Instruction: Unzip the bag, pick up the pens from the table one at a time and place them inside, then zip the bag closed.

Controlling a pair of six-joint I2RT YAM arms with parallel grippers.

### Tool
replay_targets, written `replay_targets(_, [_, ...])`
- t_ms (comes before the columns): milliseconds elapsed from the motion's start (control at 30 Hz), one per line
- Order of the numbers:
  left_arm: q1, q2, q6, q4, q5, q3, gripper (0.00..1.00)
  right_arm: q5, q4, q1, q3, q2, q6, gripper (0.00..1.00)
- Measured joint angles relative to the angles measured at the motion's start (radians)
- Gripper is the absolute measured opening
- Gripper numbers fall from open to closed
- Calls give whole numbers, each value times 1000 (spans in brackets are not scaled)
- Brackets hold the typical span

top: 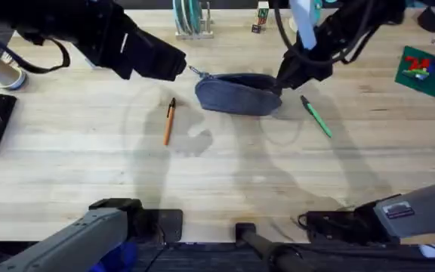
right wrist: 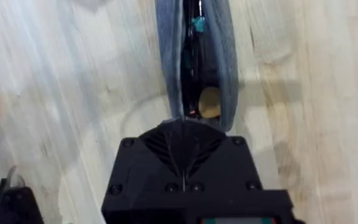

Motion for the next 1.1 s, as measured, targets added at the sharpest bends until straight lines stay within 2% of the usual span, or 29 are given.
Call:
replay_targets(700, [0, 0, 0, 0, 0, 0, 995, -62, 81, 0, 1, 176, -25, 30])
replay_targets(1100, [0, 0, 0, 0, 0, 0, 995, -98, 89, 0, 2, 198, -25, 30])
